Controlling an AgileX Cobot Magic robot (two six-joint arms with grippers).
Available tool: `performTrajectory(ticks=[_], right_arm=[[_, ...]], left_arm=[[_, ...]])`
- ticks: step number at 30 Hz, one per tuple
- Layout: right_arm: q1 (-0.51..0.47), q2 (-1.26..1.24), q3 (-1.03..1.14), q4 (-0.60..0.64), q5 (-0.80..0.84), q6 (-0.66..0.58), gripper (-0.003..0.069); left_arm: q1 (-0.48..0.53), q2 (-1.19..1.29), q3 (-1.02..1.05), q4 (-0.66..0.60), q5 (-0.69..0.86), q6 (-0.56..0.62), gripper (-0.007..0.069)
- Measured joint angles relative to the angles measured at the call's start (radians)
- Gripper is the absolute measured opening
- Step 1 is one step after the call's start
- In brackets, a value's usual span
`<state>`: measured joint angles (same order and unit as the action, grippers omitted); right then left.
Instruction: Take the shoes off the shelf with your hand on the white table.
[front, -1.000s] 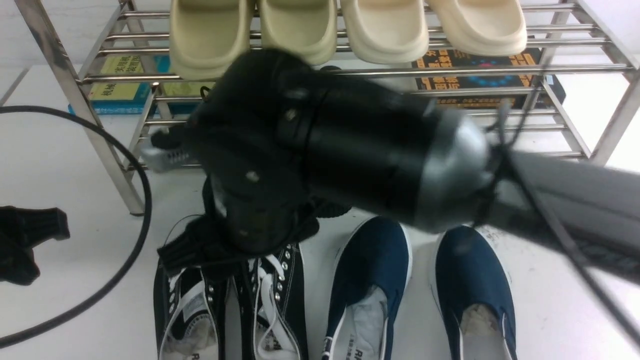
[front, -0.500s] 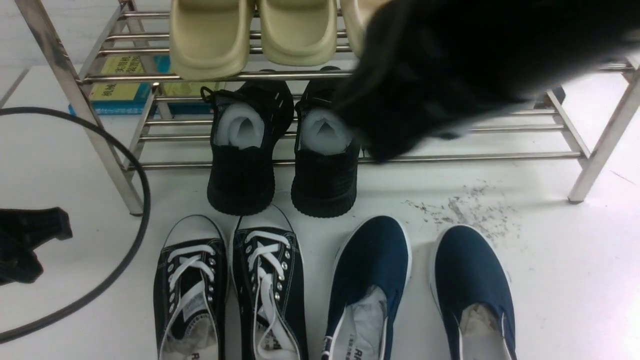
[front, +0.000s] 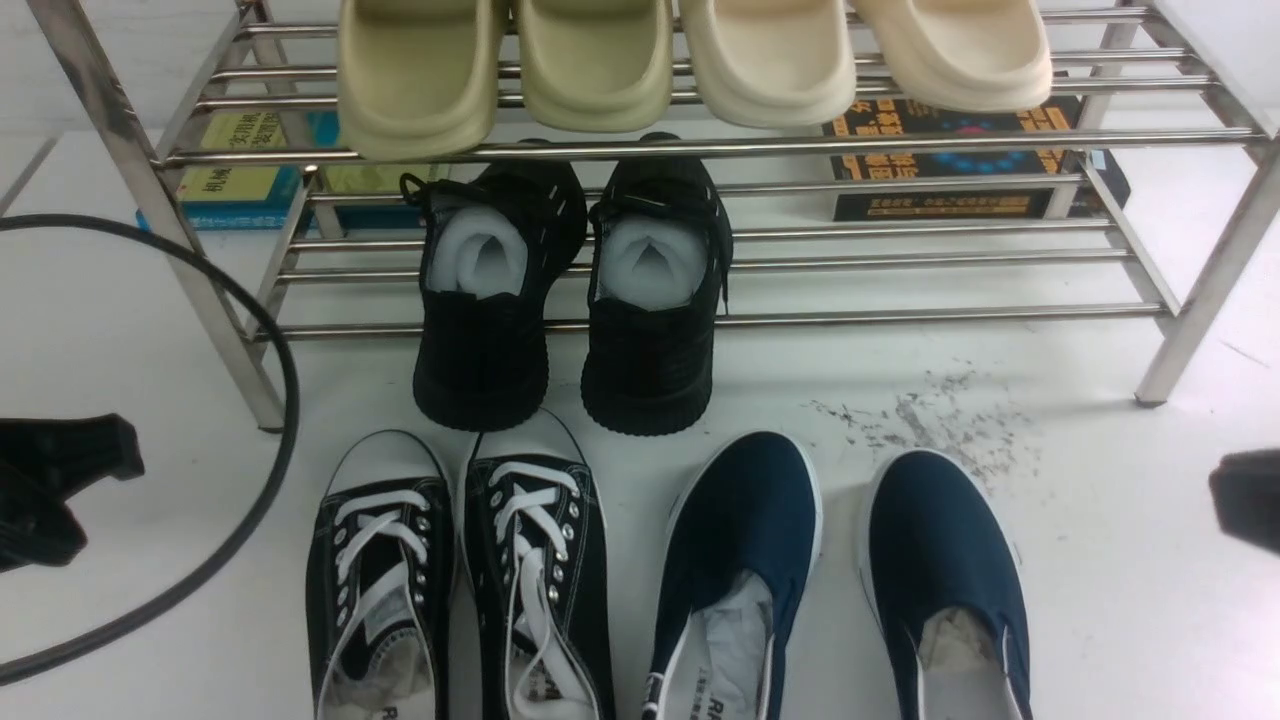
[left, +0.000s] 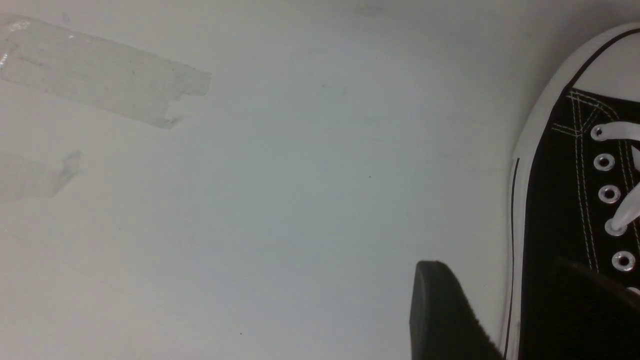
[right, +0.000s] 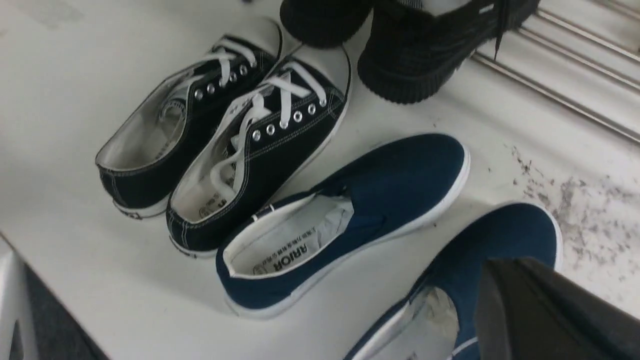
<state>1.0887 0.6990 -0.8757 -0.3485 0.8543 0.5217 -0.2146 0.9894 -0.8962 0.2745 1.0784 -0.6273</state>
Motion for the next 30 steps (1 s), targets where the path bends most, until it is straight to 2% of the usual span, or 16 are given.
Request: performTrajectory(ticks=[3, 9, 30], right_arm=[[0.0, -0.091, 0.228, -0.094, -0.237, 0.106, -0.001], [0.0, -0.143, 0.342, -0.181, -0.422, 0.154, -0.0007], [0.011, -0.144, 0.343, -0.202, -0.45, 0.158, 0.0001]], left_arm=[[0.0, 0.0, 0.0, 0.0, 0.005, 0.0, 0.0316], [0.0, 0.0, 0.0, 0.0, 0.019, 0.0, 0.0316], [0.0, 0.0, 0.0, 0.035, 0.091, 0.0, 0.0316]])
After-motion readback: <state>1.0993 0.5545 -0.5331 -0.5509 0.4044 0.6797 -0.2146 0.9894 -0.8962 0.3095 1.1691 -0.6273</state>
